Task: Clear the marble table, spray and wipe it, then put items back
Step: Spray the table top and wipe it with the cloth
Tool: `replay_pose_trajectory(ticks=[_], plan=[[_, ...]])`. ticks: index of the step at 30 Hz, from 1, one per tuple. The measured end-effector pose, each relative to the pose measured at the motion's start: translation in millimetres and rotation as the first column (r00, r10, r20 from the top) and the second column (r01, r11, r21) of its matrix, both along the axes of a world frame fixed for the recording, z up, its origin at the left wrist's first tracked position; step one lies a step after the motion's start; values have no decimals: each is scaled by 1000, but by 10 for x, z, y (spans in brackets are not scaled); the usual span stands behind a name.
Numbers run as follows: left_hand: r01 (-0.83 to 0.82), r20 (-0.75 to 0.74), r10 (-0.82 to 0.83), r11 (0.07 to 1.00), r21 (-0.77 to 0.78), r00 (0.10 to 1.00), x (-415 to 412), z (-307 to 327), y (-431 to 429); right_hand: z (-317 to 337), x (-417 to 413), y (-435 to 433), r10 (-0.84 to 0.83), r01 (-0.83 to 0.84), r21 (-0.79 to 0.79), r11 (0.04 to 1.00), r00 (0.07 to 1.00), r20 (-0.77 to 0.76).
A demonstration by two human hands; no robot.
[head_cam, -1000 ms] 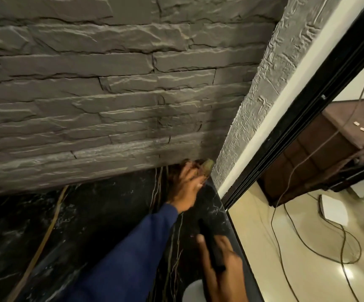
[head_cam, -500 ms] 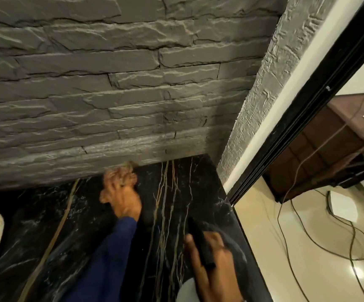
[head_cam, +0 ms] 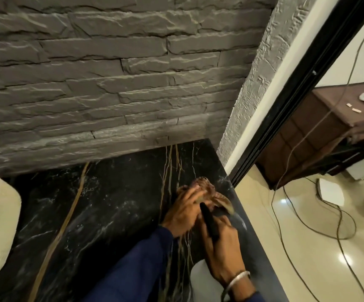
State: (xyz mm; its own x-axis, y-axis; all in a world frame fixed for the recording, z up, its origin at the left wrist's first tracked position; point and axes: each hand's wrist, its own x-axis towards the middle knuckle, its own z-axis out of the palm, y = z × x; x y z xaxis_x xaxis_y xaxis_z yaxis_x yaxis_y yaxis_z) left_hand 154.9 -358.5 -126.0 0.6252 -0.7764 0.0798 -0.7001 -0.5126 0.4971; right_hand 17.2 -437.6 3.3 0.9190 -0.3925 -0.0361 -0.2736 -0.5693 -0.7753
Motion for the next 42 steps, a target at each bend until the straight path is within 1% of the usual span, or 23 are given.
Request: replay_pose_trajectory(ticks=[3, 5, 8, 10, 12, 14, 16, 20, 22, 24, 25, 27, 29, 31, 33, 35, 36, 37, 38, 39, 40, 41, 42], plan=[[-196, 124, 193, 980, 16, 973, 65, -136, 558, -16, -74, 82, -12, 11, 24, 1000, 1000, 23], [-365, 204, 348, 930, 48, 915, 114, -91, 1094, 2, -135, 177, -7, 7, 52, 999, 1000, 10], [-538, 270, 501, 839, 79, 822, 176, -61, 1921, 35, -208, 306, 17, -17, 39, 999, 1000, 2], [-671, 251, 636, 737, 85, 730, 160, -103, 2227, 41, -195, 357, 38, -38, 6, 999, 999, 9], [-791, 217, 763, 604, 93, 608, 73, -88, 2258, 60, -213, 420, 57, -57, 16, 998, 998, -9], [-824, 188, 803, 557, 102, 566, -4, -38, 2118, 84, -256, 461, 83, -83, 33, 996, 996, -13], [-800, 199, 776, 594, 86, 598, -97, -38, 1920, 118, -377, 496, 129, -129, 22, 991, 992, 10], [-588, 153, 571, 802, 108, 807, -430, -118, 1263, 104, -627, 508, 175, -175, -3, 985, 983, 49], [-438, 139, 434, 899, 4, 890, -829, -34, 811, 42, -736, 447, 164, -163, -22, 986, 986, 32], [-347, 149, 365, 929, -132, 919, -1194, 77, 457, 11, -847, 355, 153, -151, -55, 987, 988, 38], [-290, 153, 314, 944, -159, 937, -1270, 86, 348, 9, -903, 305, 156, -153, -68, 986, 986, 56], [-71, 160, 70, 997, 1, 985, -1345, 27, 209, 2, -1050, 195, 168, -163, -71, 984, 983, 71], [-10, 182, -5, 996, 83, 983, -1213, -120, 266, -6, -1187, 126, 167, -165, -41, 985, 985, 50], [-136, 206, 115, 986, 92, 972, -1086, -174, 494, -7, -1298, 91, 184, -184, -21, 983, 983, 25], [-382, 229, 354, 919, 95, 907, -973, -105, 922, -13, -1360, 70, 192, -192, -29, 981, 981, 17], [-666, 199, 640, 738, 107, 742, -889, -73, 1385, 5, -1411, 42, 196, -196, -14, 981, 980, 36], [-763, 167, 745, 634, 123, 646, -889, -23, 1534, 15, -1440, 19, 195, -196, 0, 981, 980, 45], [-830, 142, 818, 541, 139, 557, -906, -2, 1595, 34, -1472, -6, 191, -192, 15, 981, 980, 51], [-863, 115, 859, 478, 163, 498, -940, 56, 1589, 51, -1497, -24, 184, -186, 29, 982, 981, 56], [-872, 90, 875, 454, 182, 475, -978, 108, 1491, 64, -1534, -60, 176, -178, 36, 983, 982, 64], [-868, 64, 875, 462, 184, 480, -1011, 142, 1323, 72, -1573, -104, 165, -168, 37, 985, 984, 71], [-849, 52, 857, 498, 178, 514, -1021, 157, 1128, 75, -1602, -143, 152, -156, 38, 987, 985, 77], [-809, 50, 815, 562, 172, 577, -1039, 156, 890, 74, -1634, -194, 135, -138, 39, 990, 988, 73]])
